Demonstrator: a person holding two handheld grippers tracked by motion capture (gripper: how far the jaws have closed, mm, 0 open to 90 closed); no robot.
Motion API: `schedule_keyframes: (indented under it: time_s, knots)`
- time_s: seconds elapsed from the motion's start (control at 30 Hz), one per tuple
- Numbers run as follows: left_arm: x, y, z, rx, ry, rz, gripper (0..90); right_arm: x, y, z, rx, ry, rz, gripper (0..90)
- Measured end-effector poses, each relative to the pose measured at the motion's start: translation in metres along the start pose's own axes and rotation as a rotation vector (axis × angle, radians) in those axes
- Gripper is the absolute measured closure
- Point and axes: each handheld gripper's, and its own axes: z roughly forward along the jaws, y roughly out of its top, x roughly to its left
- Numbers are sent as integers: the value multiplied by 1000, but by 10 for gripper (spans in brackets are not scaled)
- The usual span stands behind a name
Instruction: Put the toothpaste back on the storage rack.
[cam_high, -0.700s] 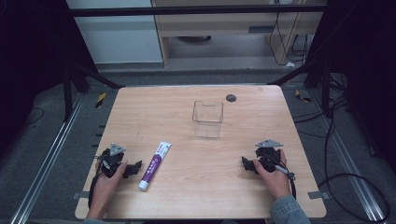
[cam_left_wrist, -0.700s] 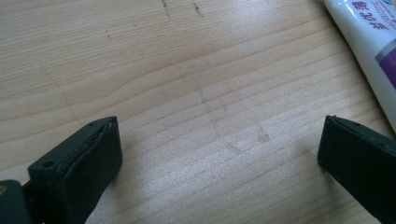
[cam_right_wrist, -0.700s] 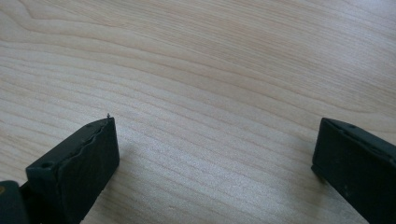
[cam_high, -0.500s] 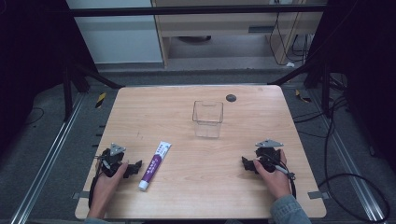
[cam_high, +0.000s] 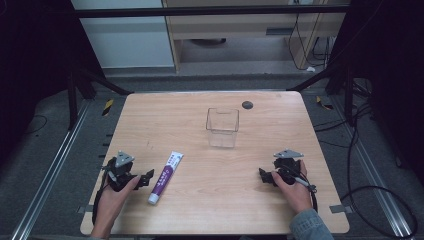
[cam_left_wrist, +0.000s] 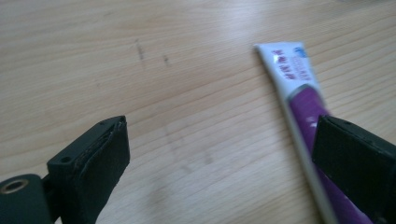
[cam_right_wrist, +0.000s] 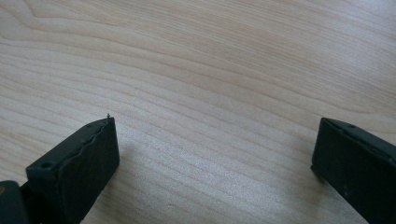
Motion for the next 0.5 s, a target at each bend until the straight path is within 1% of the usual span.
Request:
schedule_keyframes:
  time_s: [0.03, 0.07, 0.1, 0.13, 0.17, 0.2, 0.23, 0.27, 0.3, 0.33, 0.37, 0.47, 0.5]
  knots:
    - [-7, 7, -4, 4, -11, 24, 38, 0, 0, 0, -1, -1, -1, 8]
    - [-11, 11, -6, 13, -20, 41, 39, 0, 0, 0, 0, -3, 1, 7]
    - [-14, 13, -7, 22, -24, 54, 44, 0, 1, 1, 2, -4, 3, 6]
    - [-14, 13, -7, 22, -24, 54, 47, 0, 1, 1, 2, -4, 3, 6]
    - [-21, 18, -8, 41, -23, 81, 47, 0, 1, 1, 0, -3, 2, 6]
    - [-24, 19, -8, 53, -22, 95, 52, 0, 1, 1, 0, -3, 4, 6]
    - [-30, 22, -7, 82, -32, 115, 57, 0, 1, 1, 0, -3, 2, 6]
    - [-33, 22, -7, 96, -35, 123, 43, 0, 1, 1, 0, -3, 1, 6]
    - [-39, 24, -6, 129, -32, 145, 43, 0, 1, 1, 0, -3, 1, 6]
    - [-41, 25, -6, 142, -31, 156, 43, 0, 1, 1, -1, -4, 2, 6]
    - [-43, 27, -7, 155, -35, 162, 42, 0, 1, 1, -1, -4, 5, 6]
    - [-44, 31, -8, 164, -26, 156, 45, 1, 1, 1, 0, -6, 8, 6]
    - [-43, 36, -9, 171, -14, 140, 47, 1, 1, 1, -1, -6, 9, 6]
